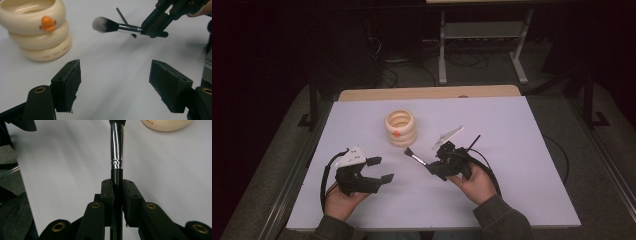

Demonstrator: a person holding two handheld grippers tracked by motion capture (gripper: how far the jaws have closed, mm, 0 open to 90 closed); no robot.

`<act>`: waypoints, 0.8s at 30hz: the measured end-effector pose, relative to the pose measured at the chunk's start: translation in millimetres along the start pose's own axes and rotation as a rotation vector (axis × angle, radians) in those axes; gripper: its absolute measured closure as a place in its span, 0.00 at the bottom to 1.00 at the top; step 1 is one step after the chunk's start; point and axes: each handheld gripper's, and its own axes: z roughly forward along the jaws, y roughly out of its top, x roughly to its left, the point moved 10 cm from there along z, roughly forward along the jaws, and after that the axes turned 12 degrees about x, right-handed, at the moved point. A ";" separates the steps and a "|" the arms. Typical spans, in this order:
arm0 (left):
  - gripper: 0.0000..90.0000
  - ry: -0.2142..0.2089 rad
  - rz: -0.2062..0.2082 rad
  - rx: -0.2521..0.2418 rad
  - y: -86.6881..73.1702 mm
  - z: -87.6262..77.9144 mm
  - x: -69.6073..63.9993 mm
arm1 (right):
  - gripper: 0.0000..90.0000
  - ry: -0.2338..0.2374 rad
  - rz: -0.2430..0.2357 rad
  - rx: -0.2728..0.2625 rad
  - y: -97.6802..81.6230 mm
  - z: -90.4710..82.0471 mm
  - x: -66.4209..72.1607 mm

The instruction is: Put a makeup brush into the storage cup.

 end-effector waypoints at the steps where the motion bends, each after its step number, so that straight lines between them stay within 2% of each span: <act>1: 0.28 -0.015 0.006 0.001 3.7 0.0 -2.0 | 0.88 0.000 0.000 0.000 0.0 0.0 0.0; 2: 0.31 -0.025 0.015 0.012 7.1 0.0 -2.6 | 0.88 0.009 0.004 -0.017 -1.5 -8.6 -0.5; 5: 0.31 -0.045 0.031 0.012 20.5 -0.9 -3.4 | 0.88 0.011 0.004 -0.047 -3.5 -19.1 -1.1; 7: 0.31 -0.053 0.056 -0.014 31.4 -3.8 -7.5 | 0.88 0.007 -0.005 -0.066 -5.2 -24.2 -1.0; 10: 0.31 -0.058 0.061 -0.022 33.8 -3.9 -11.6 | 0.88 0.004 -0.006 -0.077 -9.1 -30.7 -0.5; 13: 0.31 -0.061 0.077 -0.003 30.7 0.4 -17.2 | 0.88 0.005 -0.008 -0.090 -11.0 -34.6 -1.0; 15: 0.31 -0.090 0.074 -0.005 27.4 3.9 -21.8 | 0.88 0.009 -0.003 -0.110 -11.6 -37.9 -0.7; 18: 0.35 -0.123 0.071 0.026 21.5 11.4 -25.1 | 0.88 0.015 -0.010 -0.128 -11.2 -40.0 3.4; 19: 0.36 -0.158 0.052 0.035 19.8 15.9 -30.0 | 0.88 0.016 -0.021 -0.130 -10.4 -39.1 4.6; 24: 0.38 -0.196 0.059 0.057 17.1 23.4 -36.4 | 0.88 0.024 -0.046 -0.104 -8.4 -27.3 12.8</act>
